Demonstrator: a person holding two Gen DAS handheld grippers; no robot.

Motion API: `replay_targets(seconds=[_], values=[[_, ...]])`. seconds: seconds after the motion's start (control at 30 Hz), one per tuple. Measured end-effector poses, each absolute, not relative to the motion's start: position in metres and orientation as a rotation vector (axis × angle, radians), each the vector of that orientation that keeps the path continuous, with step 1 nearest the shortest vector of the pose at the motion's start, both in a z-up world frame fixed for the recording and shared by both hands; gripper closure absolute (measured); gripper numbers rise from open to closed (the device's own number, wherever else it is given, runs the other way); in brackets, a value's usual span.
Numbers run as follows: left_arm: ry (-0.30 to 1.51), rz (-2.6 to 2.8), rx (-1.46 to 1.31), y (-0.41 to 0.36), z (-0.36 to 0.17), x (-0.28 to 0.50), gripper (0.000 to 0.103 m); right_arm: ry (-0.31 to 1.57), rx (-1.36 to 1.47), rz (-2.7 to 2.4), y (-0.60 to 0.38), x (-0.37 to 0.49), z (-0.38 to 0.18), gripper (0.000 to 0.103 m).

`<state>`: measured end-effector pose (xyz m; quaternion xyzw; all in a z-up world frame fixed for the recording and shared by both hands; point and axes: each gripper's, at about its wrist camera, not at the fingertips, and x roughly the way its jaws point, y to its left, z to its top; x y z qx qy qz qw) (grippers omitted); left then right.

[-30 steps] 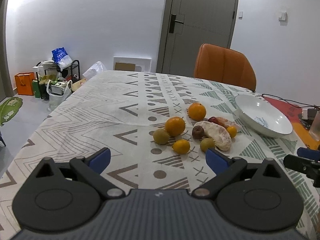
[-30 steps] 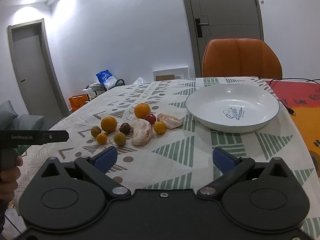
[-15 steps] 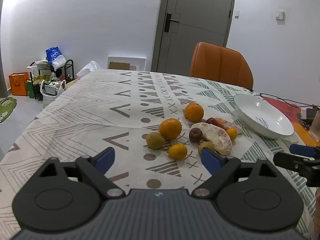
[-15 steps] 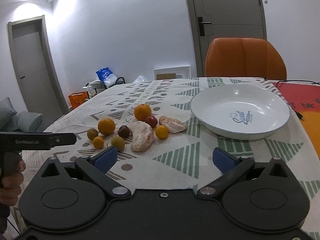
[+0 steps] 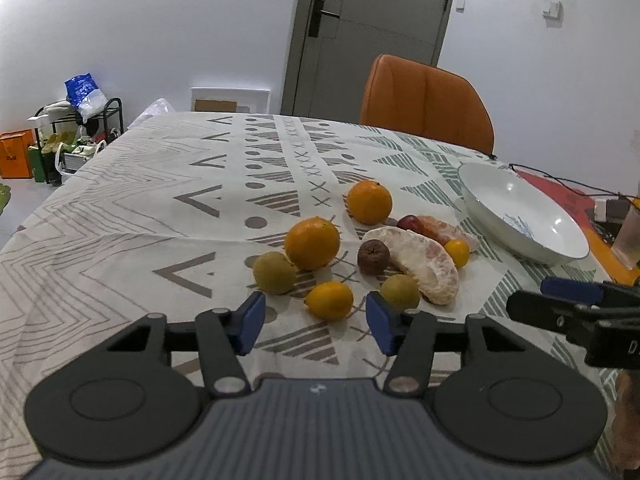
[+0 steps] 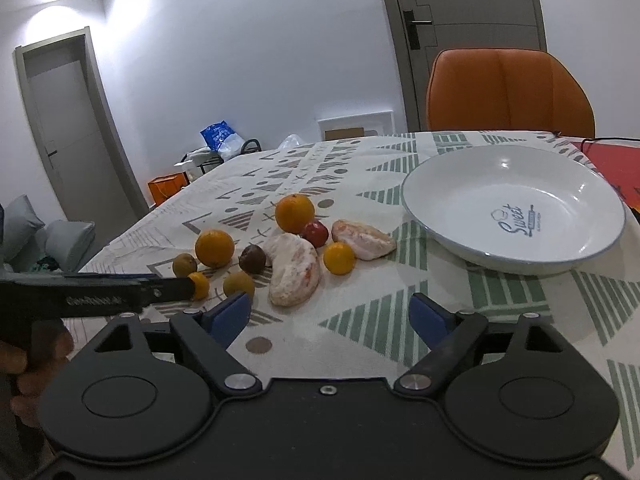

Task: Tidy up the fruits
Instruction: 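Grasp a small mandarin with the left tool while the right tool grasps a peeled pomelo segment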

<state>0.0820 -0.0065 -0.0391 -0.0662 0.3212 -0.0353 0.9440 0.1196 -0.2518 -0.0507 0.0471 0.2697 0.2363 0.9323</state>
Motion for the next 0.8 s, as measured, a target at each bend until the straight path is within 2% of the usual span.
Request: replay_targets(seconds=[0.1,0.23,0.4,0.53,0.8], values=[[0.665,-0.077,-0.136,-0.01,-0.042,0.088,0.059,0.562,0.106,0.486,-0.251,0.125,-0.05,0.019],[0.675,-0.069,-0.118,-0.016,-0.045,0.094,0.075,0.571,0.108,0.493,-0.25,0.131,-0.049,0.023],[0.679,-0.074,-0.124,-0.015,-0.044,0.097,0.076,0.592,0.098,0.5,-0.245,0.139,-0.051,0.032],[0.668,-0.075,-0.123,-0.012,-0.04,0.095,0.076,0.605,0.095,0.514,-0.24,0.142,-0.052,0.035],[0.647,-0.05,-0.13,0.003,-0.029,0.091,0.076,0.627,0.055,0.538,-0.219,0.152,-0.055,0.047]])
